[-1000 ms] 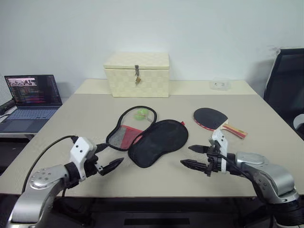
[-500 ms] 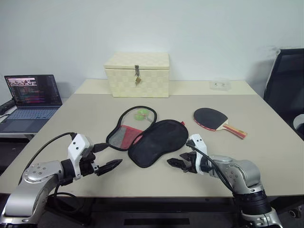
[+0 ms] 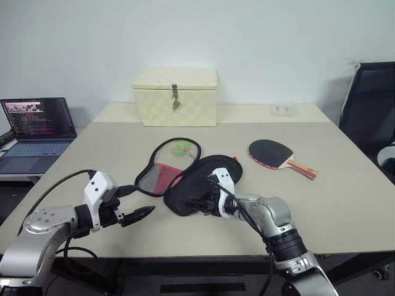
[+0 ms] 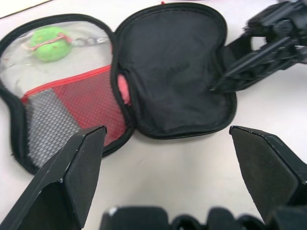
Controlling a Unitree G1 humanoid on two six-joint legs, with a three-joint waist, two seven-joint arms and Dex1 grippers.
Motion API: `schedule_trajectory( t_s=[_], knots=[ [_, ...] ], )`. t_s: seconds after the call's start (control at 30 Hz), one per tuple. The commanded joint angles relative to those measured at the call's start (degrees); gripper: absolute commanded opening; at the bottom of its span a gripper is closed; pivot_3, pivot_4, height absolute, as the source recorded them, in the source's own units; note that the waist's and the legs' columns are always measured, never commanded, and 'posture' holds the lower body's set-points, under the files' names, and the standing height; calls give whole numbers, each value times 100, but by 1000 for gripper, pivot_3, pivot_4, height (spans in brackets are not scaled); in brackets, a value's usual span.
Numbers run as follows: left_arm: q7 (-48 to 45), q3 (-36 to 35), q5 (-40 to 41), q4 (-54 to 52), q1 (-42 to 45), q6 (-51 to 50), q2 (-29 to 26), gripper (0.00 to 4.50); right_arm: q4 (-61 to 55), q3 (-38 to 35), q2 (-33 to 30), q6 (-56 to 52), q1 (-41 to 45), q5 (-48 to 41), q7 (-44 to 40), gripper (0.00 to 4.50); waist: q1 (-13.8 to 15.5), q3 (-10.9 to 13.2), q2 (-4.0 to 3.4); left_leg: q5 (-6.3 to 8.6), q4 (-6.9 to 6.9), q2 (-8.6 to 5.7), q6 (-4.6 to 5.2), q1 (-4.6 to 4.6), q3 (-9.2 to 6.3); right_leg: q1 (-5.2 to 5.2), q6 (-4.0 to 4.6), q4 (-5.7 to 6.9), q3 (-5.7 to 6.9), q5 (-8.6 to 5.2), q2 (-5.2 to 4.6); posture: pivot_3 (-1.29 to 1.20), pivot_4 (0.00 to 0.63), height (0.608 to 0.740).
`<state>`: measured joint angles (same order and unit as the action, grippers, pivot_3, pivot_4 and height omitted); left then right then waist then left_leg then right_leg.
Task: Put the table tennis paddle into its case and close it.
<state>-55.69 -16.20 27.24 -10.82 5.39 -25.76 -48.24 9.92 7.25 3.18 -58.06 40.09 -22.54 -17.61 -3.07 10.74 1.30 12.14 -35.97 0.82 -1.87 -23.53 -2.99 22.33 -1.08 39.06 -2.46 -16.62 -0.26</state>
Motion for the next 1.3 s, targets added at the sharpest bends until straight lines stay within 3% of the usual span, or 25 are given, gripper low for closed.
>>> schedule_trajectory(
  t_s=[0.03, 0.17, 0.33, 0.5, 0.73, 1.0, 1.1, 1.3],
  knots=[
    [28, -230, 99, -214, 9, 17, -91, 4500, 66, -197, 197, 26, 129, -45, 107, 4482, -6, 0, 0, 0, 0, 0, 0, 2, -1, 0, 1, 2, -1, 0, 0, 0, 150, 740],
    [67, -189, 71, -229, 11, 39, -49, 4500, -42, -387, 347, -295, 46, -205, 180, 3557, -10, 0, 0, 0, 0, 0, 0, 3, -4, 0, 1, 1, -1, 0, 0, 0, 150, 740],
    [107, -118, 58, -237, 36, 56, 3, 4500, -258, -511, 390, -638, -21, -356, 175, 1802, -12, 1, -1, 0, 6, 0, 0, 2, -6, 0, 1, -2, -2, 0, -1, 0, 150, 740],
    [152, -9, 53, -242, 107, 64, 62, 4500, -273, -435, -97, -801, 78, -328, -119, 30, -1, 1, -1, 0, 6, -2, 0, 2, -6, 0, 1, -2, -1, 0, -1, 0, 150, 740],
    [195, 157, 7, -235, 262, 89, 167, 4500, 0, -166, -1310, -804, 485, -268, -1006, 30, 7, 1, -2, 0, 6, -4, 0, 1, 7, 0, 1, -4, 1, -1, 0, 0, 150, 740],
    [230, 327, -50, -222, 353, 139, 262, 4500, 1054, 1014, -2954, 161, 1222, 438, -2860, 30, 3, 3, -4, 1, 5, -6, 2, -4, 12, 2, 1, -8, 0, -1, 0, 0, 150, 740],
    [243, 362, -66, -222, 367, 153, 288, 4500, 1792, 1341, -3136, 787, 1610, 845, -3390, 30, 2, 4, -4, 1, 4, -7, 2, -4, 13, 2, 0, -8, 0, -1, 0, 0, 150, 740],
    [271, 385, -80, -244, 345, 169, 305, 4500, 2995, 1466, -2899, 1689, 2210, 1399, -3838, 30, 1, 4, -3, 1, 4, -6, 2, -4, 11, 2, 1, -8, 0, 0, 0, 0, 150, 740]
  ],
)
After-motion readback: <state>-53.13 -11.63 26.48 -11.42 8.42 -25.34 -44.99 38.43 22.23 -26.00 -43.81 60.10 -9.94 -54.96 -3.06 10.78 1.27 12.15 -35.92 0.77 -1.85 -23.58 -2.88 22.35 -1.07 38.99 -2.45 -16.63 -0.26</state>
